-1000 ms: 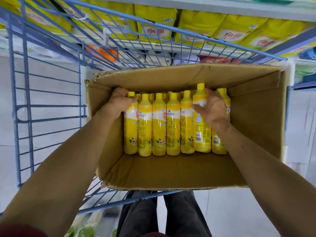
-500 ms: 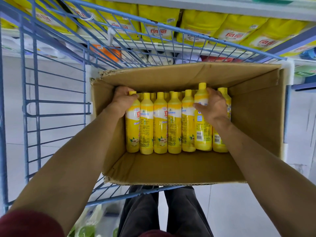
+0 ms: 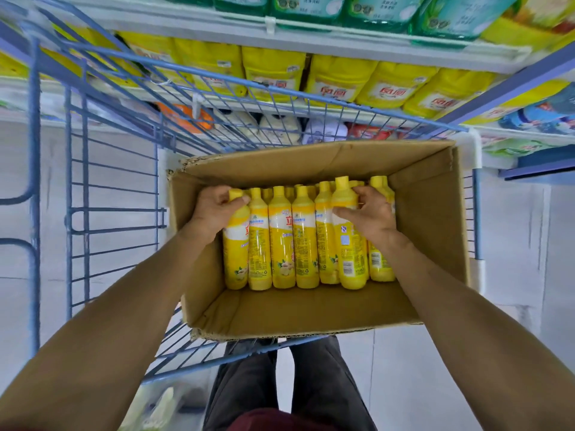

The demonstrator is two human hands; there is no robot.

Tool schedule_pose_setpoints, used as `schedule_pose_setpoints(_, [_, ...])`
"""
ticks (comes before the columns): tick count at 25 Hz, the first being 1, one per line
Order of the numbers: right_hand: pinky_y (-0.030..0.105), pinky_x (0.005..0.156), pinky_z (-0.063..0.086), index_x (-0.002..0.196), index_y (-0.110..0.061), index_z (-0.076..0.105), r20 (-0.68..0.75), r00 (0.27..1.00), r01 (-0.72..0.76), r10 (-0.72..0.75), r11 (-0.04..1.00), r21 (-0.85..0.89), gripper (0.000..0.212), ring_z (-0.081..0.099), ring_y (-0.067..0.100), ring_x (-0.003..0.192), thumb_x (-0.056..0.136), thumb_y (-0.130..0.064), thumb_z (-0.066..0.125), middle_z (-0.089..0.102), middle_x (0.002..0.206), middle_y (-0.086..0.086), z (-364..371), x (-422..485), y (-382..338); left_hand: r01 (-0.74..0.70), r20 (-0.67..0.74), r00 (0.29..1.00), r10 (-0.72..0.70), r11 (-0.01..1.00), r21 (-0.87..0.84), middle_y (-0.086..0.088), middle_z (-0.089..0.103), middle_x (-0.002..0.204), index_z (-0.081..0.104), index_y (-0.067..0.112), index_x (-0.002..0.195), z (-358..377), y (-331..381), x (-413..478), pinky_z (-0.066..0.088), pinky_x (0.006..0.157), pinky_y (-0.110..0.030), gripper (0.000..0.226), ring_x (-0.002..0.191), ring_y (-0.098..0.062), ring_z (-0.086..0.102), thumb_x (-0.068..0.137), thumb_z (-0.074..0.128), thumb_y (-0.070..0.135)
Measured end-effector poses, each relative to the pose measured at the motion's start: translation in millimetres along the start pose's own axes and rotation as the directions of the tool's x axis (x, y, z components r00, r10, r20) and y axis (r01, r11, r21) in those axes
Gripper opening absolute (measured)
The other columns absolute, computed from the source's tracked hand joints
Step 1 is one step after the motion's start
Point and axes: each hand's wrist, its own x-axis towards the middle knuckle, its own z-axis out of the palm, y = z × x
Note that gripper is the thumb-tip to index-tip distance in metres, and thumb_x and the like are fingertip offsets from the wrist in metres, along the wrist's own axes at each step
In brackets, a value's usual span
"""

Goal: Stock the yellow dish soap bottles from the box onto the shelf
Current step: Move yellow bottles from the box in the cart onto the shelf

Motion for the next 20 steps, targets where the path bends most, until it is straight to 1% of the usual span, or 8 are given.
schedule_pose_setpoints(2, [0.034, 0.095, 0.054, 0.126, -0.021, 0.064, 0.017, 0.999, 0.032, -0.033, 0.998, 0.063, 0.067, 0.063, 0.012, 0.109, 0.068, -0.043, 0.090, 0.068, 0.115, -0.007, -3.9, -7.6, -5.8, -0.065, 0.057, 0.996, 0.065, 0.998, 0.003, -0.009, 0.076, 0.088, 0.070, 0.003, 0.088, -7.7, 4.1, -10.2, 0.057, 0.076, -0.033, 0.017, 0.079, -0.013, 0.068, 0.085, 0.079, 0.017])
schedule_pose_setpoints(4, [0.036, 0.093, 0.057, 0.120, -0.026, 0.066, 0.035, 0.997, 0.059, -0.063, 0.994, 0.088, 0.062, 0.066, 0.012, 0.102, 0.066, -0.045, 0.090, 0.071, 0.109, -0.009, -11.1, -19.9, -17.1, -0.126, 0.088, 0.988, 0.127, 0.992, -0.010, -0.019, 0.074, 0.097, 0.071, 0.001, 0.095, -17.7, 16.6, -22.4, 0.057, 0.081, -0.040, 0.024, 0.086, -0.021, 0.069, 0.085, 0.080, 0.020])
schedule_pose_setpoints(7, [0.040, 0.090, 0.059, 0.108, -0.030, 0.070, 0.037, 0.992, 0.112, -0.122, 0.973, 0.203, 0.052, 0.071, 0.009, 0.096, 0.064, -0.050, 0.090, 0.076, 0.098, -0.011, -25.2, -40.0, -43.6, -0.206, 0.101, 0.972, 0.210, 0.977, -0.046, -0.011, 0.075, 0.097, 0.073, 0.013, 0.096, -34.0, 54.0, -40.6, 0.059, 0.079, -0.030, 0.012, 0.087, -0.009, 0.071, 0.086, 0.078, 0.019])
schedule_pose_setpoints(8, [0.042, 0.091, 0.059, 0.109, -0.029, 0.071, 0.034, 0.989, 0.132, -0.144, 0.963, 0.236, 0.056, 0.072, 0.009, 0.096, 0.063, -0.052, 0.090, 0.077, 0.098, -0.012, -30.7, -47.8, -56.3, -0.232, 0.108, 0.965, 0.238, 0.971, -0.064, -0.008, 0.076, 0.098, 0.073, 0.015, 0.098, -39.3, 70.2, -46.6, 0.058, 0.079, -0.027, 0.012, 0.086, -0.006, 0.071, 0.087, 0.077, 0.017])
schedule_pose_setpoints(11, [0.044, 0.092, 0.059, 0.119, -0.024, 0.069, -0.011, 0.967, 0.248, -0.256, 0.923, 0.293, 0.072, 0.073, 0.010, 0.098, 0.057, -0.053, 0.092, 0.077, 0.103, -0.008, -52.8, -70.8, -110.9, -0.362, 0.150, 0.913, 0.381, 0.922, -0.136, -0.008, 0.076, 0.096, 0.073, 0.006, 0.101, -53.0, 128.8, -67.5, 0.058, 0.077, -0.030, 0.013, 0.085, -0.013, 0.072, 0.088, 0.075, 0.010])
schedule_pose_setpoints(15, [0.034, 0.090, 0.059, 0.110, -0.025, 0.066, -0.127, 0.889, 0.456, -0.440, 0.824, 0.335, 0.050, 0.071, 0.007, 0.095, 0.069, -0.021, 0.093, 0.075, 0.102, -0.008, -107.6, -106.8, -201.7, -0.517, 0.145, 0.826, 0.545, 0.834, -0.191, -0.007, 0.077, 0.094, 0.073, 0.002, 0.101, -76.2, 226.1, -106.5, 0.057, 0.069, -0.026, 0.016, 0.083, -0.013, 0.072, 0.088, 0.075, 0.011])
schedule_pose_setpoints(18, [0.031, 0.085, 0.058, 0.109, -0.021, 0.069, -0.199, 0.806, 0.591, -0.557, 0.741, 0.319, 0.046, 0.072, 0.008, 0.095, 0.070, -0.022, 0.093, 0.076, 0.103, -0.005, -154.1, -130.4, -262.1, -0.635, 0.081, 0.746, 0.661, 0.742, -0.215, -0.010, 0.077, 0.097, 0.074, 0.001, 0.104, -103.6, 300.9, -136.5, 0.059, 0.080, -0.037, 0.023, 0.087, -0.016, 0.071, 0.087, 0.077, 0.016])
schedule_pose_setpoints(20, [0.031, 0.085, 0.059, 0.115, -0.015, 0.070, -0.289, 0.733, 0.680, -0.616, 0.674, 0.289, 0.054, 0.072, 0.012, 0.096, 0.067, -0.025, 0.094, 0.077, 0.104, -0.003, -184.3, -152.2, -302.1, -0.708, 0.042, 0.681, 0.731, 0.672, -0.215, -0.010, 0.076, 0.098, 0.074, 0.001, 0.105, -125.2, 351.1, -164.0, 0.058, 0.082, -0.037, 0.022, 0.088, -0.016, 0.071, 0.088, 0.076, 0.016])
